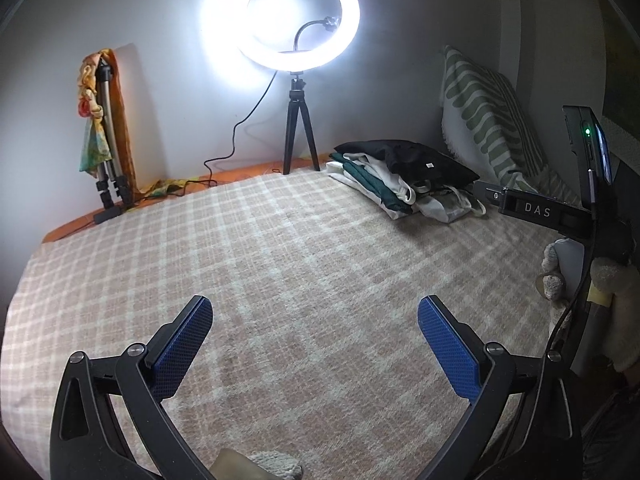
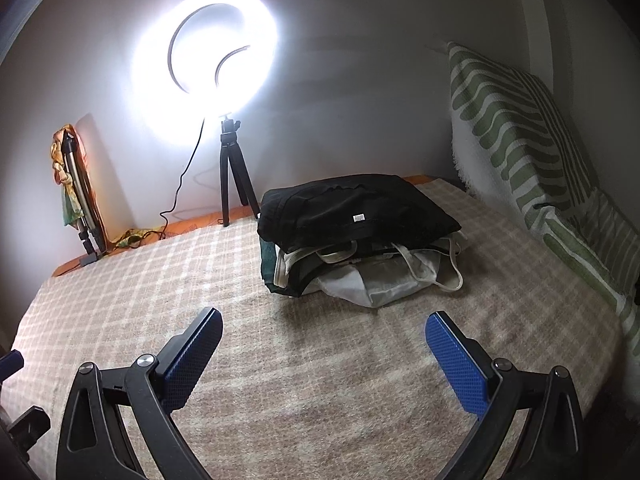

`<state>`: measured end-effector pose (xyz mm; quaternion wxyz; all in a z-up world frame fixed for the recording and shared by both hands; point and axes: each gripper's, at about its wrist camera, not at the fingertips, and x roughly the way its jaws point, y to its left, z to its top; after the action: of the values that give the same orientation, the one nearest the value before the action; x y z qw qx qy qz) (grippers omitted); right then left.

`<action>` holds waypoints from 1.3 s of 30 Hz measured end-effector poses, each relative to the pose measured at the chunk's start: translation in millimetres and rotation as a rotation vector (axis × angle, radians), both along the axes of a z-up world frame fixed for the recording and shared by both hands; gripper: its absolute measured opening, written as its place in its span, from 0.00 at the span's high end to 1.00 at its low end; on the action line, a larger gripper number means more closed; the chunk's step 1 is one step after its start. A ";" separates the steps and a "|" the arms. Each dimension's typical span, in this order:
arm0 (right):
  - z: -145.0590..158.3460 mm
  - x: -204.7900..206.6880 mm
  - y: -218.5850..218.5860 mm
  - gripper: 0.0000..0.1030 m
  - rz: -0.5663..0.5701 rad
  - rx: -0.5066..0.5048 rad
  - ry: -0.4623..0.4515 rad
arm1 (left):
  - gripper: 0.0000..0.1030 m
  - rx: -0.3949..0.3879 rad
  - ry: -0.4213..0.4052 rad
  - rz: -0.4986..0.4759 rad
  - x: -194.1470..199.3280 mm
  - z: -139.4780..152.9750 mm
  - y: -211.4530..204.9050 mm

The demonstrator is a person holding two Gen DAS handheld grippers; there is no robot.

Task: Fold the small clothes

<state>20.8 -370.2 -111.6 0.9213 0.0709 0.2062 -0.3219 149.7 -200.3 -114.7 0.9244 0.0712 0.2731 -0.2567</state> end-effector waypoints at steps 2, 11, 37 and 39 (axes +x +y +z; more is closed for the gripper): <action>-0.3 0.3 -1.4 0.00 -0.001 0.003 -0.002 | 0.01 0.003 0.001 -0.002 0.4 -0.1 0.0; -1.1 -0.8 -4.0 0.00 -0.012 0.010 -0.005 | 0.01 0.006 0.004 -0.004 0.7 -0.3 0.4; -4.4 8.5 3.3 0.00 0.009 0.009 0.014 | 0.01 0.014 0.008 -0.005 -0.7 0.6 1.5; -4.7 9.3 3.7 0.00 0.011 0.009 0.017 | 0.01 0.015 0.011 -0.003 -0.4 0.7 1.6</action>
<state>30.1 -366.5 -116.3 0.9210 0.0711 0.2158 -0.3164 149.3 -198.7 -114.0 0.9220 0.0771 0.2797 -0.2562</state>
